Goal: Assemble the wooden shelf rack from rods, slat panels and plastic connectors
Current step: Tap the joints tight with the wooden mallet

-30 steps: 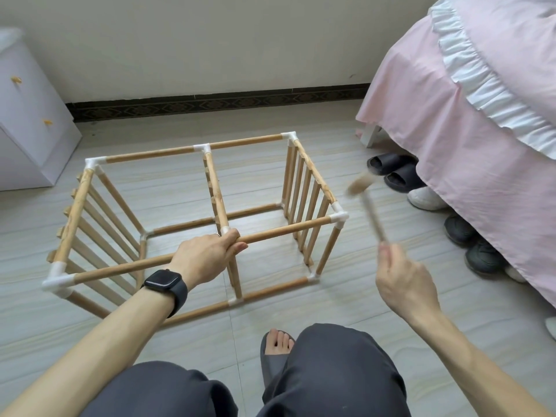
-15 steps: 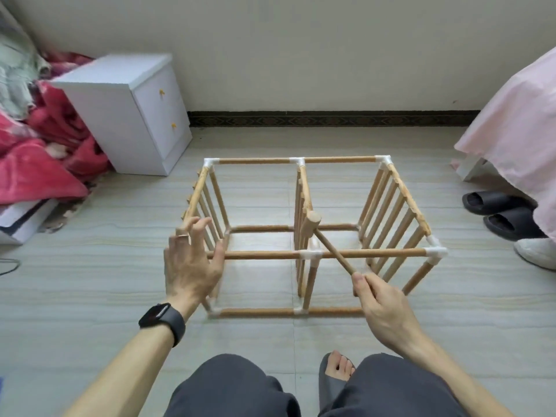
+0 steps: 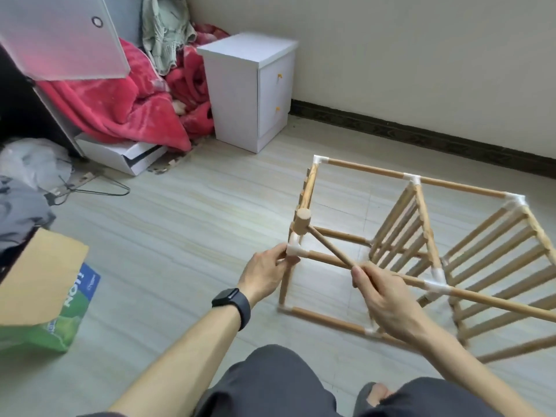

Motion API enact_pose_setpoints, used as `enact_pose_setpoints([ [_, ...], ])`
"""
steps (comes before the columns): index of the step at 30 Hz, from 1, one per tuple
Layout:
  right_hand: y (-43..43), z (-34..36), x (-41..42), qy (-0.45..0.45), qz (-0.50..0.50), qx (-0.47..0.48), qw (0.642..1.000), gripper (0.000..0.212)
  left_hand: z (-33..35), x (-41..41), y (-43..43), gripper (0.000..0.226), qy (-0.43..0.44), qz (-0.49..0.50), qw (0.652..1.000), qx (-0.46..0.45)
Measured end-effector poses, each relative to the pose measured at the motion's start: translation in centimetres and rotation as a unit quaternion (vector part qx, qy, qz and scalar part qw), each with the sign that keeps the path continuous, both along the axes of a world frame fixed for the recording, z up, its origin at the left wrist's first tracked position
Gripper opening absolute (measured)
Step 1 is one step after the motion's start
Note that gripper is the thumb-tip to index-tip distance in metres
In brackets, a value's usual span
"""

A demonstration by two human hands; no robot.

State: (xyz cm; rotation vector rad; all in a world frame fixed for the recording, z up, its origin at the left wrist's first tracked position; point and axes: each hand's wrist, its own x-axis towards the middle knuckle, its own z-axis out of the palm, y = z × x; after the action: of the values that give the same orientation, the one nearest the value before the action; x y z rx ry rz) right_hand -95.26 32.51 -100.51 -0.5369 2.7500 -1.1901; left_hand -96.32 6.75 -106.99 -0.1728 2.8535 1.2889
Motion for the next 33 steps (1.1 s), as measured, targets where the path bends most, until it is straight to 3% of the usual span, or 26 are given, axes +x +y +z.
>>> enact_pose_setpoints([
  [4, 0.2, -1.0, 0.2, 0.005, 0.022, 0.108, 0.994, 0.04, -0.6, 0.4, 0.7, 0.027, 0.016, 0.023, 1.0, 0.006],
  [10, 0.2, 0.3, 0.7, 0.176, 0.044, -0.017, 0.983, 0.033, -1.2, 0.5, 0.8, 0.027, 0.049, 0.015, 0.999, 0.007],
  [11, 0.1, 0.3, 0.7, 0.171, 0.041, 0.005, 0.984, 0.035, -1.3, 0.5, 0.8, 0.028, 0.047, 0.017, 0.999, 0.005],
  [14, -0.1, 0.2, 0.5, 0.076, 0.066, 0.211, 0.972, 0.04, -1.5, 0.5, 0.8, 0.029, 0.046, 0.025, 0.999, -0.003],
  [18, 0.2, 0.4, 0.5, 0.191, 0.057, 0.083, 0.976, 0.032, -1.5, 0.4, 0.7, 0.032, 0.052, 0.016, 0.999, -0.005],
  [21, -0.1, 0.4, 0.4, 0.103, 0.064, 0.208, 0.971, 0.039, -1.6, 0.4, 0.7, 0.032, 0.048, 0.018, 0.999, -0.003],
  [22, 0.0, 0.2, 0.3, 0.101, 0.063, 0.2, 0.972, 0.04, -1.6, 0.4, 0.8, 0.031, 0.047, 0.018, 0.999, 0.0],
  [25, 0.2, 0.1, 0.6, 0.162, 0.051, 0.072, 0.983, 0.037, -1.5, 0.3, 0.6, 0.03, 0.048, 0.01, 0.999, 0.001],
  [29, 0.3, 0.1, 0.8, 0.064, 0.055, 0.247, 0.965, 0.042, -1.6, 0.2, 0.6, 0.031, 0.035, 0.017, 0.999, -0.006],
  [33, 1.1, 0.9, -0.3, 0.134, -0.032, 0.111, 0.984, 0.04, -1.1, 0.4, 0.6, 0.032, 0.029, 0.011, 0.999, -0.013],
])
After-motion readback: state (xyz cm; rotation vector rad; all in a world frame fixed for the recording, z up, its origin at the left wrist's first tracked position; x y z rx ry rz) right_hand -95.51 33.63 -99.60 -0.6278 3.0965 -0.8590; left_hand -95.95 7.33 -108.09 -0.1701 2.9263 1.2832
